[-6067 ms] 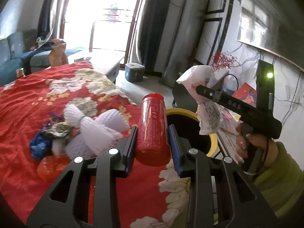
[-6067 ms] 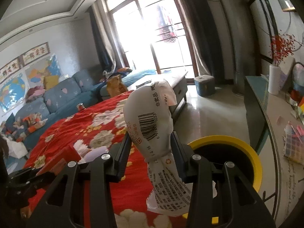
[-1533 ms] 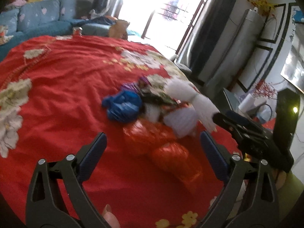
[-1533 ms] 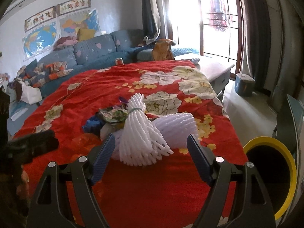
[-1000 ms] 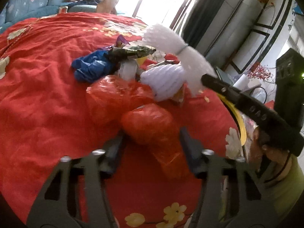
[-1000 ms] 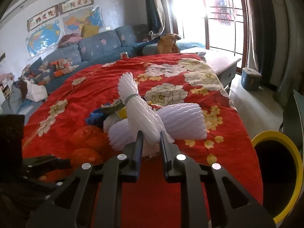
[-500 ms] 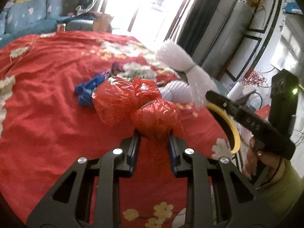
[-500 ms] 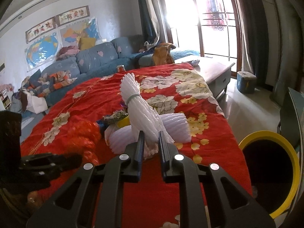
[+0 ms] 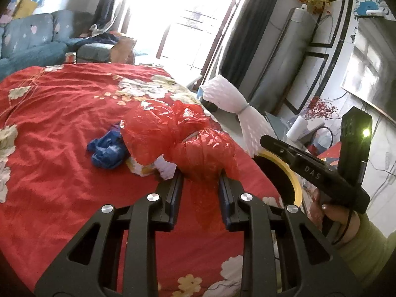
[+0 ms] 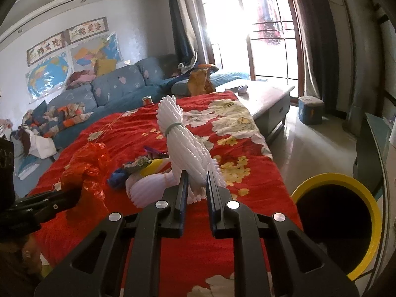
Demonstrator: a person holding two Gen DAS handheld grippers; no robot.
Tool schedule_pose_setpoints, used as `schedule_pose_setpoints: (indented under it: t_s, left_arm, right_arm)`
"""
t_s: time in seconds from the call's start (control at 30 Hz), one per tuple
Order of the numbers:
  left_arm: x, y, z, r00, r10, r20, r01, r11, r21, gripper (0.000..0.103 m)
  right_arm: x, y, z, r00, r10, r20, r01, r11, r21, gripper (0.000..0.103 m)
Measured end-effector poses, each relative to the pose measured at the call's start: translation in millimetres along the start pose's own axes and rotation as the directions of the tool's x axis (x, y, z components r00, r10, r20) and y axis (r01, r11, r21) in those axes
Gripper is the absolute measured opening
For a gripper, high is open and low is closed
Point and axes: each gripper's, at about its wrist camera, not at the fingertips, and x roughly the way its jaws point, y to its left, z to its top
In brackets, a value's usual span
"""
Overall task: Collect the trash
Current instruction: 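Carry both items over the yellow-rimmed bin and open both tools to drop them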
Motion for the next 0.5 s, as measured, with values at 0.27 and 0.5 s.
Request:
schedule_pose_setpoints:
  t_s: [0.27, 0.5]
  left_arm:
    - [7, -19, 5, 1.0, -0.019, 0.004, 0.018, 0.999, 0.027, 0.02]
    - [16, -35, 9, 0.999, -0.039, -0.001, 0.039, 0.998, 0.056, 0.02]
  right_arm:
    - [-8, -18, 2, 0.999, -0.042, 0.016, 0.042, 0.999, 0.031, 0.014]
    - [-17, -40, 3, 0.996, -0.083, 0.033, 0.081, 0.995, 0.064, 0.014]
